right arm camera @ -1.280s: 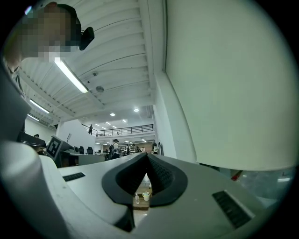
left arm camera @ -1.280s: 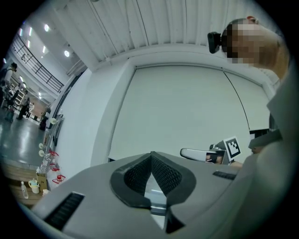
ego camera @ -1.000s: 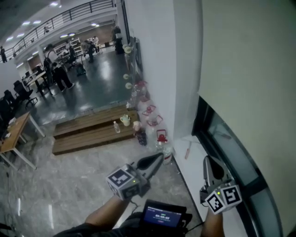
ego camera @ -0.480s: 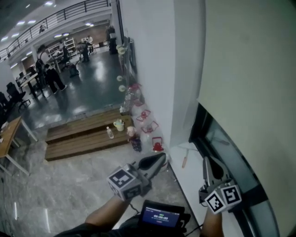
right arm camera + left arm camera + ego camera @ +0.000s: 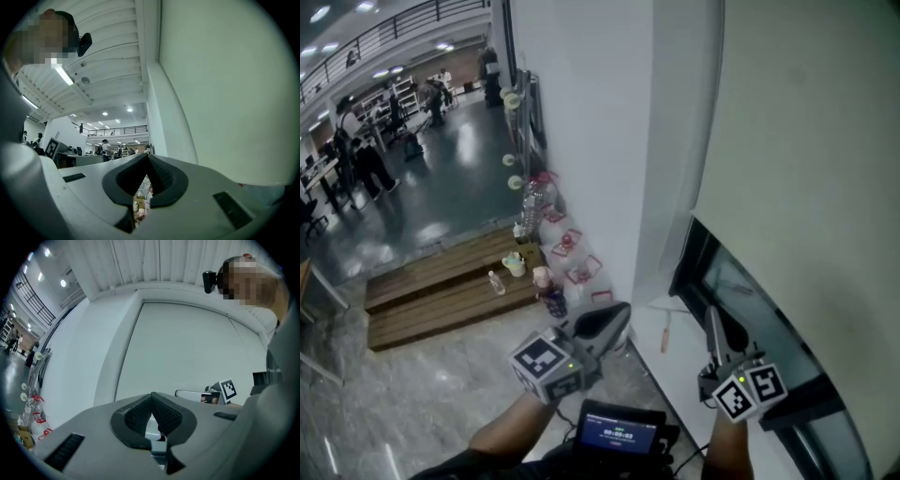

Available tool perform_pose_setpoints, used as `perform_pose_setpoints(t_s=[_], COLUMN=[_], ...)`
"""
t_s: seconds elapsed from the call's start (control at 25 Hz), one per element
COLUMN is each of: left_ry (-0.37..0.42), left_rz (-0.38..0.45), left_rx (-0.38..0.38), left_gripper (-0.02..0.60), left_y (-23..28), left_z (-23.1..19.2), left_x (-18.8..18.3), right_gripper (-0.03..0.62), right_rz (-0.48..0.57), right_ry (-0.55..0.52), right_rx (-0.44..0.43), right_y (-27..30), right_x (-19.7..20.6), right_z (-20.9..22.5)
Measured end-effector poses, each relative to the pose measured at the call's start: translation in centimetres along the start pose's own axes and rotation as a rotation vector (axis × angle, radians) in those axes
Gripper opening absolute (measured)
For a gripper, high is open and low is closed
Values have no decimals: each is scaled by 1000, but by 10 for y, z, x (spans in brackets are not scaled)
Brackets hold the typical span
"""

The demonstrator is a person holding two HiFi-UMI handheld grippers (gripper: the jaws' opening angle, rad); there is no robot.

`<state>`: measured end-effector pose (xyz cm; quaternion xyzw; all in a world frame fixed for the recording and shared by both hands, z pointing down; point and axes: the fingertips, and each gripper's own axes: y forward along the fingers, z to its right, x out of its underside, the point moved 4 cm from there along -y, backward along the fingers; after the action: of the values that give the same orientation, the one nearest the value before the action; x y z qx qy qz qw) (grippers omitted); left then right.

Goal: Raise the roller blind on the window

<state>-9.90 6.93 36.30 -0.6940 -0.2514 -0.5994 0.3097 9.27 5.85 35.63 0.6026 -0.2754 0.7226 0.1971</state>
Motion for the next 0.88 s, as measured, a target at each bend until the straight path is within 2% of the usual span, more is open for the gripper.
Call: perform_pose_setpoints(t_s=[0.24,0.48,0.64,0.88], left_ry=[-30,-37,-32,-11], left_rz=[13,15,13,23], left_rx=[37,76,71,24], left_gripper=[-6,-6,-6,-6], left_y=[12,34,56,102], left_z=[-39,-58,-72,-100], left_x=[-6,-7,-10,-15], right_gripper=[18,18,18,18], right_rz=[-4,-3,5,12], right_ry=[-4,-15,-28,-21], right_rx=[38,53,37,-13], right_y=[32,56,75,112], right_x=[-4,-13,-17,-16], right_z=[5,19,36,79])
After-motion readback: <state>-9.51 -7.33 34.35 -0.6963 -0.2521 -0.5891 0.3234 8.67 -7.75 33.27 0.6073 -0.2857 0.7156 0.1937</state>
